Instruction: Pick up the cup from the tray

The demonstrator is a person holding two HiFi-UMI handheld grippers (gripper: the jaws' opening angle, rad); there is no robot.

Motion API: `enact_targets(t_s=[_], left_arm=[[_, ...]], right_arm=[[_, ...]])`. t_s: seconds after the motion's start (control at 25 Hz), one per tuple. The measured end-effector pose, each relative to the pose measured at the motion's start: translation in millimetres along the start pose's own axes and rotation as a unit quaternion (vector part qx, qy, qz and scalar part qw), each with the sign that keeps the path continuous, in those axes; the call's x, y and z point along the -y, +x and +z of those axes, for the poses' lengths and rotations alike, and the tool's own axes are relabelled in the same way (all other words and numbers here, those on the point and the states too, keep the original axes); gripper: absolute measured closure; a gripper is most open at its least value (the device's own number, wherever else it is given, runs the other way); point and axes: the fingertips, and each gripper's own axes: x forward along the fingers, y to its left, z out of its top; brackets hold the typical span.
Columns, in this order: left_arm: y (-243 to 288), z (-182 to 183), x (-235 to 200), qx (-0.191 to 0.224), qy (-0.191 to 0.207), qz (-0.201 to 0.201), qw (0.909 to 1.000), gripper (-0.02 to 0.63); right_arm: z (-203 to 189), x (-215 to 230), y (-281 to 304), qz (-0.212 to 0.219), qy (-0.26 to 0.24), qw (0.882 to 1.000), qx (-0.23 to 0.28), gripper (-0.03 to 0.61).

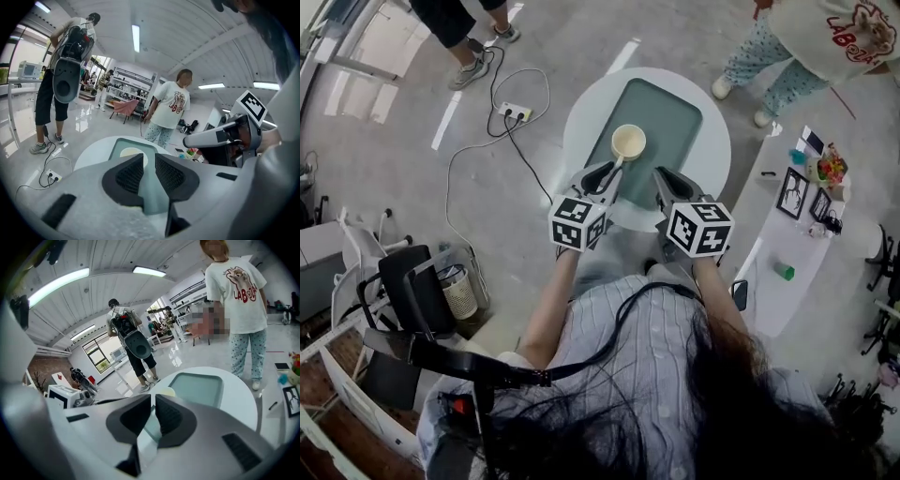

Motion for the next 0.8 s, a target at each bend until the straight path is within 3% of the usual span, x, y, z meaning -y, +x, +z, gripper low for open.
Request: enact_targets(t_s=[0.24, 0.48, 0.64, 0.8], left_arm=[[28, -12, -16, -0.032, 0.007, -0.014, 0.9994, 0.478], [54, -21, -29, -0.060, 0.019, -0.019, 0.9978, 0.300], [76, -37, -27, -0.099, 0.046, -0.036, 0.9933, 0.201], [97, -48, -33, -0.119, 0.069, -0.021, 0.9903, 0.169]], right_arm=[[0, 12, 7, -0.022, 0.010, 1.000, -0.007, 0.532], [-6, 22, 7, -0.043, 0.021, 0.999, -0.017, 0.532], [-8, 30, 5, -0.054, 0.028, 0.998, -0.018, 0.532], [-7, 36, 3, -0.063, 0.034, 0.997, -0.015, 0.532]])
